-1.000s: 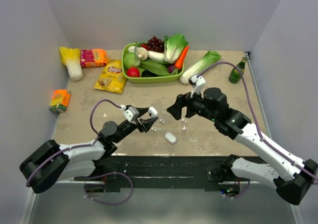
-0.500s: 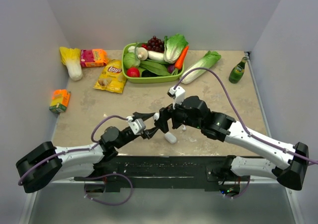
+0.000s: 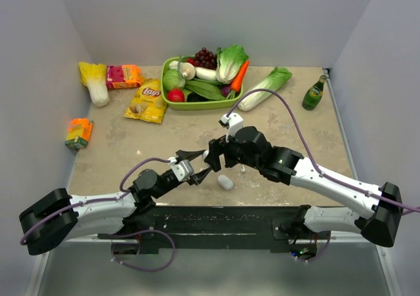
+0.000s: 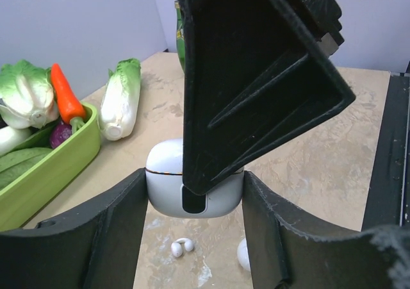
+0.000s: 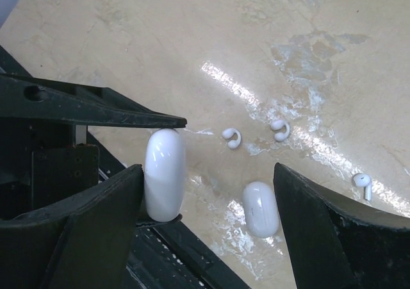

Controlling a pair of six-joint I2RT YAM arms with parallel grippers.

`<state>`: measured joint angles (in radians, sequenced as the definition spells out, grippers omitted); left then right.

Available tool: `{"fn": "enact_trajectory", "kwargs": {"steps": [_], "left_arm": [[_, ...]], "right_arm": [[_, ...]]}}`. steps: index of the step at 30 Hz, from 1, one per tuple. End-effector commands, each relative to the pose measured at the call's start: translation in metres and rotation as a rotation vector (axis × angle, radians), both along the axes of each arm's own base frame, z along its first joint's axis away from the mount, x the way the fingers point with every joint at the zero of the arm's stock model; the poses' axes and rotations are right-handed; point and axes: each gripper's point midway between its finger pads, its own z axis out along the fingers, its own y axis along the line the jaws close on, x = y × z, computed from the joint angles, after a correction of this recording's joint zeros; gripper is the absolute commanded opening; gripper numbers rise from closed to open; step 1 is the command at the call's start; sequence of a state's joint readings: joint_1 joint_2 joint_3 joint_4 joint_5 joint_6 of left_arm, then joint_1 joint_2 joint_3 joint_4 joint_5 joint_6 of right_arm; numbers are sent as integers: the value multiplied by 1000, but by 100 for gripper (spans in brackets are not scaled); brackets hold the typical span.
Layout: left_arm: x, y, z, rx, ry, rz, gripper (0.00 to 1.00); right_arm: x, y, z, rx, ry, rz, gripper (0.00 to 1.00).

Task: Insert the wireless bluetooth earbuds into the charging case
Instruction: Open the charging case at the center of the board.

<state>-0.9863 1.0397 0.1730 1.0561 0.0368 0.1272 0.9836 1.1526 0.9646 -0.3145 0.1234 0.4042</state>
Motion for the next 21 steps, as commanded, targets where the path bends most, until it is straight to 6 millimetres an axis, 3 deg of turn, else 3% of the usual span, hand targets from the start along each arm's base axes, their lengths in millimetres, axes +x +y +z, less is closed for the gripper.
{"fn": "enact_trajectory", "kwargs": {"steps": [1, 21], "left_arm": [[-1, 2, 16, -30, -59, 12, 0], [-5, 8, 16, -41, -63, 38, 0]], "right_arm": [[8, 0, 18, 44, -38, -52, 84], [11, -13, 18, 41, -35, -121, 81]]}}
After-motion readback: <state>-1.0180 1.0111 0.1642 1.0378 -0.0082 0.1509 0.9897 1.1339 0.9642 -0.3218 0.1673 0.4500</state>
